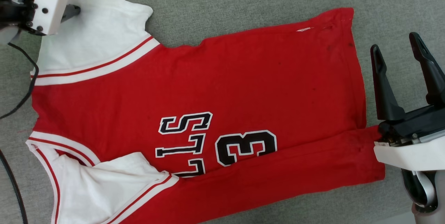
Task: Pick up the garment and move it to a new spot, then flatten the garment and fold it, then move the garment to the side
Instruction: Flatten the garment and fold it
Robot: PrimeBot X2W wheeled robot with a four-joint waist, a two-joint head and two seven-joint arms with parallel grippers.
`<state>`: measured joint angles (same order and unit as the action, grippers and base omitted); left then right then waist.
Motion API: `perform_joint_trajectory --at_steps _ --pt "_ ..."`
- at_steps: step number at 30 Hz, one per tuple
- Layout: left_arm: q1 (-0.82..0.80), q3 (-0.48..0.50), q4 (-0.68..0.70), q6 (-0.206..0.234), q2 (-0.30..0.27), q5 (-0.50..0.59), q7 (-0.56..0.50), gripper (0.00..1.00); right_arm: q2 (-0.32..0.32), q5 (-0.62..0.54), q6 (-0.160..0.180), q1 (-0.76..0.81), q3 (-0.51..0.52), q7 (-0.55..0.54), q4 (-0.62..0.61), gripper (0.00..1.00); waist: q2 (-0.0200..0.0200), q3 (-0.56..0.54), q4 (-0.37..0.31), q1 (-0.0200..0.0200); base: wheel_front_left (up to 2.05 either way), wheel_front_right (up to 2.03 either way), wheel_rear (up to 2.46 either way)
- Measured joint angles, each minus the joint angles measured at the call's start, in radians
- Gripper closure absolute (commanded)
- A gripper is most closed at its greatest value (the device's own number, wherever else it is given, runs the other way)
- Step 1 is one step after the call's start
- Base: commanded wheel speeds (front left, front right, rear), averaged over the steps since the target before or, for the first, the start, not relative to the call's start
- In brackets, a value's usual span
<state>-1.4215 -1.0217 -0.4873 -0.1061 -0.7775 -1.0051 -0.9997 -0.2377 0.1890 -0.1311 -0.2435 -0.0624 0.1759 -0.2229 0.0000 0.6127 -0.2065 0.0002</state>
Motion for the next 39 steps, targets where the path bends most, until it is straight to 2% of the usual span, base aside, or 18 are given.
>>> perform_joint_trajectory --at_steps 3,4,5,10,13,17,24,27,31,34,39 --pt "-0.006 -0.009 -0.004 -0.007 -0.002 -0.002 -0.010 0.00 0.000 -0.001 0.000 -0.009 -0.006 0.005 0.014 0.00 0.0000 0.011 -0.007 0.0000 0.00 0.00 0.00" --pt "-0.006 -0.010 -0.003 -0.008 -0.002 -0.002 -0.011 0.57 0.000 -0.001 0.000 -0.010 -0.006 0.006 0.020 0.00 0.0000 0.011 -0.007 -0.0001 0.00 0.00 0.00" --pt "-0.006 -0.011 -0.004 -0.009 -0.001 -0.007 -0.010 1.00 -0.001 -0.001 0.000 -0.014 -0.004 0.007 0.025 0.00 0.0001 0.009 -0.006 -0.0001 0.00 0.00 0.00" --pt "0.010 -0.028 0.000 -0.017 0.010 -0.022 0.015 1.00 -0.026 -0.006 0.000 -0.041 0.007 0.002 0.033 0.00 0.0000 -0.021 0.002 0.0000 0.00 0.00 0.00" --pt "0.031 -0.037 0.004 -0.018 0.010 -0.028 0.044 1.00 -0.071 -0.012 0.000 -0.086 0.018 -0.031 0.029 0.00 0.0000 -0.053 0.010 -0.0001 0.00 0.00 0.00" --pt "0.051 -0.046 0.027 -0.022 0.024 -0.036 0.088 1.00 -0.155 -0.012 0.000 -0.154 0.001 -0.140 0.014 0.00 0.0000 -0.103 0.027 -0.0001 0.00 0.00 0.00" --pt "0.080 -0.069 0.075 -0.023 0.055 -0.057 0.147 1.00 -0.377 0.103 0.000 -0.327 -0.155 -0.465 0.073 0.00 0.0000 -0.169 0.084 -0.0002 0.00 0.00 0.00" --pt "0.085 -0.080 0.098 -0.023 0.058 -0.065 0.160 1.00 -0.475 0.212 0.000 -0.401 -0.261 -0.641 0.126 0.00 0.0000 -0.184 0.112 -0.0001 0.00 0.00 0.00" --pt "0.085 -0.098 0.132 -0.023 0.053 -0.069 0.185 1.00 -0.571 0.388 0.000 -0.501 -0.413 -0.874 0.180 0.00 0.0000 -0.187 0.143 -0.0001 0.00 0.00 0.00" --pt "0.081 -0.100 0.156 -0.023 0.058 -0.084 0.206 1.00 -0.610 0.485 0.000 -0.588 -0.486 -1.003 0.228 0.00 0.0000 -0.176 0.164 -0.0002 0.00 0.00 0.00" --pt "0.065 -0.109 0.176 -0.023 0.062 -0.092 0.232 1.00 -0.587 0.588 0.000 -0.683 -0.527 -1.143 0.361 0.00 0.0000 -0.144 0.194 -0.0001 0.00 0.00 0.00"
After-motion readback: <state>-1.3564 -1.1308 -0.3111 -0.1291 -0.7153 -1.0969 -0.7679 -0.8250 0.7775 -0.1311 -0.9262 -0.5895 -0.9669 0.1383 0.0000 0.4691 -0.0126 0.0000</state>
